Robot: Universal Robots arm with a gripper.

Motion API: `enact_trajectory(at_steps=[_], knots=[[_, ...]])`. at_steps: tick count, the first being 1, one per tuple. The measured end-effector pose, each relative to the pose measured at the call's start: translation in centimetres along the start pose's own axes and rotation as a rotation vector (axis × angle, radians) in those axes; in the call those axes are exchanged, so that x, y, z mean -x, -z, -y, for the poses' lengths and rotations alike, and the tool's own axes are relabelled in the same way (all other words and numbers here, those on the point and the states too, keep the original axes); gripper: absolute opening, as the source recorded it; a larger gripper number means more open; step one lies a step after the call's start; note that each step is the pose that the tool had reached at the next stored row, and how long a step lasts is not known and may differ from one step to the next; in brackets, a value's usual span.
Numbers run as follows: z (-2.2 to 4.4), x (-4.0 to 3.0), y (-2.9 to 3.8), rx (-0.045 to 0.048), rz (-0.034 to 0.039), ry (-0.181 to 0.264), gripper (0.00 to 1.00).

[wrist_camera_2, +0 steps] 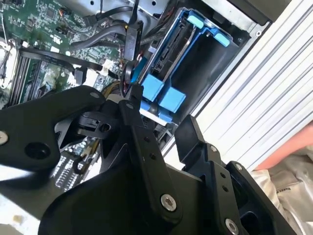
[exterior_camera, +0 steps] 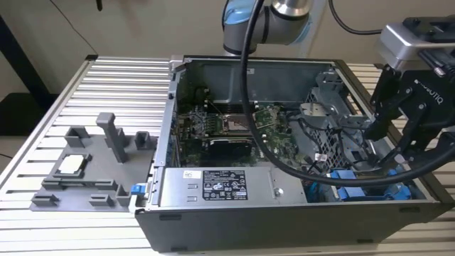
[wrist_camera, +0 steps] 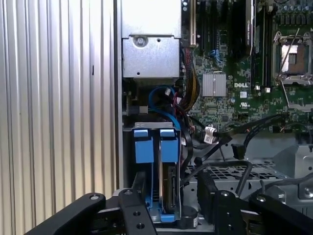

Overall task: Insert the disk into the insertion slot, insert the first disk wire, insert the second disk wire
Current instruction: 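Insert the first disk wire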

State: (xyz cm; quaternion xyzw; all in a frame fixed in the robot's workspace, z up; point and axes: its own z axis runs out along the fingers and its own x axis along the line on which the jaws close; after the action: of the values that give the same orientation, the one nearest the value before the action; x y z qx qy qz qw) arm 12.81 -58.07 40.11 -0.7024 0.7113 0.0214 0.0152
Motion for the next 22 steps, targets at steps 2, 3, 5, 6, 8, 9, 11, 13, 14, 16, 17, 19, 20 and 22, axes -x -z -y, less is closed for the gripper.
enact_trajectory(at_steps=[2, 3, 5, 6, 8, 9, 11, 13, 14, 16, 17, 19, 20, 22], knots=[[-0.02, 0.01, -0.02, -0.0245, 0.003, 0.001, 0.55], [-0.04, 0.02, -0.03, -0.0378, 0.0047, 0.002, 0.55], [-0.09, 0.04, -0.05, -0.0654, 0.0083, 0.004, 0.55], [-0.1, 0.06, -0.06, -0.0788, 0.0101, 0.004, 0.55], [-0.14, 0.12, -0.07, -0.1051, 0.0145, 0.006, 0.55], [-0.16, 0.15, -0.08, -0.1177, 0.0165, 0.007, 0.55], [-0.24, 0.33, -0.12, -0.1435, 0.0185, 0.009, 0.55], [-0.32, 0.8, -0.2, -0.16, 0.0188, 0.01, 0.55], [-0.36, 1.06, -0.26, -0.1672, 0.0189, 0.01, 0.55], [-0.43, 1.7, -0.4, -0.1811, 0.0188, 0.012, 0.55], [-0.47, 1.99, -0.48, -0.1882, 0.0174, 0.013, 0.55], [-0.53, 2.5, -0.65, -0.1985, 0.0137, 0.02, 0.55], [-0.56, 2.77, -0.76, -0.2026, 0.0126, 0.024, 0.55], [-0.71, 3.21, -0.91, -0.2096, 0.0086, 0.029, 0.55]])
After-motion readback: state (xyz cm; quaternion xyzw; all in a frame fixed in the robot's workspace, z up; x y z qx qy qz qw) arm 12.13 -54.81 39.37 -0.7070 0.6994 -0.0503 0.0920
